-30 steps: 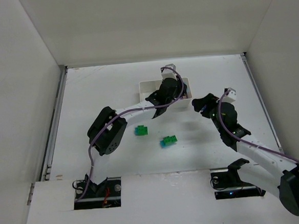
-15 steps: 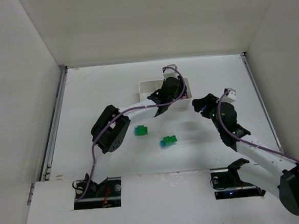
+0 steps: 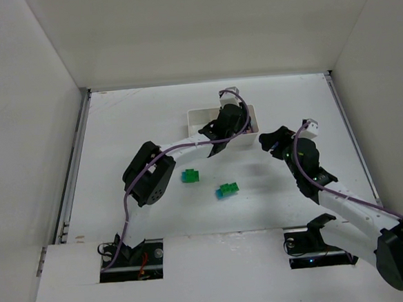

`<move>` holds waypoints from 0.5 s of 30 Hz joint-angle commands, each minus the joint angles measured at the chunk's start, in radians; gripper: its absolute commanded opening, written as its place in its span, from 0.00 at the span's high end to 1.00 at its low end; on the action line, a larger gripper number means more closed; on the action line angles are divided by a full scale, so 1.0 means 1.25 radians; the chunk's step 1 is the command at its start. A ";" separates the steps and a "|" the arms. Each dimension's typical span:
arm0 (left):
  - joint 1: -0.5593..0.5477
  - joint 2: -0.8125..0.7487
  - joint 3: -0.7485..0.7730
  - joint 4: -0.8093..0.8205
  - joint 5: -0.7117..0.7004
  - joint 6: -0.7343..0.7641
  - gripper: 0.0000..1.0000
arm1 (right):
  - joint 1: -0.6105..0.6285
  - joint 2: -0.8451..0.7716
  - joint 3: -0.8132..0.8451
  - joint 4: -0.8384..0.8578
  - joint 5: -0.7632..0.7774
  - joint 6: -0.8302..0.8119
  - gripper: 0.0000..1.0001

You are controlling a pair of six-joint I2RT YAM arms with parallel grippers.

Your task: Sort the legos into containers by color

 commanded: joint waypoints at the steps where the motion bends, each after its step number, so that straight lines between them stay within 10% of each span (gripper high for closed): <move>1: 0.001 -0.034 0.020 0.028 -0.005 0.018 0.78 | -0.001 0.000 0.005 0.051 0.011 0.003 0.45; 15: 0.072 -0.184 -0.154 0.055 -0.026 0.024 0.80 | 0.000 0.009 0.010 0.051 0.009 0.000 0.44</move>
